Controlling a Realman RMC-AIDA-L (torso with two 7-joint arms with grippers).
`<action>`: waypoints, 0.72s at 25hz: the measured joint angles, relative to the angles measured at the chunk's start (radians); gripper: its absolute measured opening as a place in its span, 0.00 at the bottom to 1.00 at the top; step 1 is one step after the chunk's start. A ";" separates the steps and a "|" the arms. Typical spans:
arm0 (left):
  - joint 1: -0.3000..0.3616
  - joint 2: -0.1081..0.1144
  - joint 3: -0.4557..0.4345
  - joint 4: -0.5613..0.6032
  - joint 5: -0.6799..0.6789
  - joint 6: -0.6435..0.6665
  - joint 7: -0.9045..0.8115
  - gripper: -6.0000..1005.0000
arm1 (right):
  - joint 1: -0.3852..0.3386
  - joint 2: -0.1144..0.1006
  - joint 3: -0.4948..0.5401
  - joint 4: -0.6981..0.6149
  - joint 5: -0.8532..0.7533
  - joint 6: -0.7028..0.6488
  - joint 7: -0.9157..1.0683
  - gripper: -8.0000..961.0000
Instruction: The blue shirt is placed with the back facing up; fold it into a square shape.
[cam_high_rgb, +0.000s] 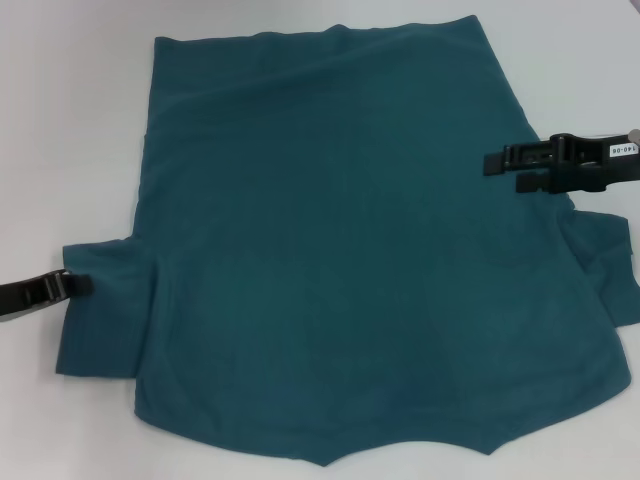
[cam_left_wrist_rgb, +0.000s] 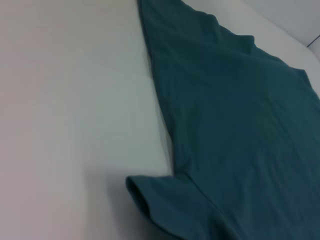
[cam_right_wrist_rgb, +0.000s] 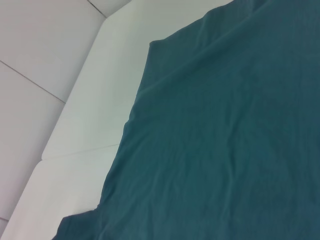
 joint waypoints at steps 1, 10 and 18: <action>0.002 -0.002 0.002 0.012 0.005 -0.003 0.006 0.01 | 0.000 0.000 0.000 0.000 0.000 0.000 0.000 0.85; -0.019 0.013 -0.005 0.051 0.111 -0.045 -0.031 0.01 | 0.001 0.000 0.000 0.001 0.000 0.001 0.000 0.85; -0.053 0.023 0.004 0.094 0.231 -0.047 -0.126 0.01 | 0.001 -0.001 0.000 0.001 0.000 -0.004 0.000 0.85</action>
